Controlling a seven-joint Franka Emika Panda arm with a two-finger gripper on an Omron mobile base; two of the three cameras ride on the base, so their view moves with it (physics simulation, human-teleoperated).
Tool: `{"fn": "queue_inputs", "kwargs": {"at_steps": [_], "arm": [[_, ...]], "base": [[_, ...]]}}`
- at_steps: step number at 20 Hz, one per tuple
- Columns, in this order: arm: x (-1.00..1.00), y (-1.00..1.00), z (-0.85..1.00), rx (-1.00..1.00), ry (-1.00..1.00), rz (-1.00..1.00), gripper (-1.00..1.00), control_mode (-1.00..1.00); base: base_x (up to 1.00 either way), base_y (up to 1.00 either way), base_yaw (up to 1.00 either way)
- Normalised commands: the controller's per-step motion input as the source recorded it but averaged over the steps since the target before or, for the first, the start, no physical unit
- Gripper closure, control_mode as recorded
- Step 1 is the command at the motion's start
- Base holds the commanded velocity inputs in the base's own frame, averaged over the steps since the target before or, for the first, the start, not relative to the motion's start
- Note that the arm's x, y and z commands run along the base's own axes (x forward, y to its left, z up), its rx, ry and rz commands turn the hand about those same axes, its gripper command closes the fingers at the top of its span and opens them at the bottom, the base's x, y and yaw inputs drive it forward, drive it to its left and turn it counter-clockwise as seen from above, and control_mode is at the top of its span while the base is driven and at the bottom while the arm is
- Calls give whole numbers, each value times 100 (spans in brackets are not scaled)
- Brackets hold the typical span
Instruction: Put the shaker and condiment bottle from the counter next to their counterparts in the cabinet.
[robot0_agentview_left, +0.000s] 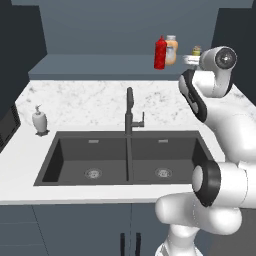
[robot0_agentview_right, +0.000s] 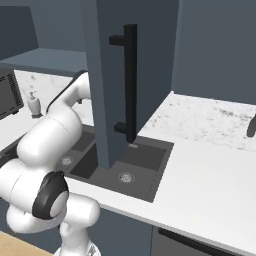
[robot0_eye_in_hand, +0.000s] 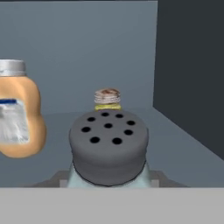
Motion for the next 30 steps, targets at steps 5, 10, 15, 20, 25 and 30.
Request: {"fn": "queue_inputs", "kwargs": {"at_steps": [5,10,15,20,25,30], "arm": [[24,0,0,0,0,0,100,-100],[13,0,-19,0,0,0,100,-100],[1,1,-70,-1,0,0,100,-100],[28,0,-61,0,0,0,100,-100],[24,13,-52,-7,0,0,-100,-100],[31,1,-26,-3,0,0,-100,-100]], "base": [[0,0,0],[0,0,0],[0,0,0],[0,0,0],[0,0,0],[0,0,0]]}}
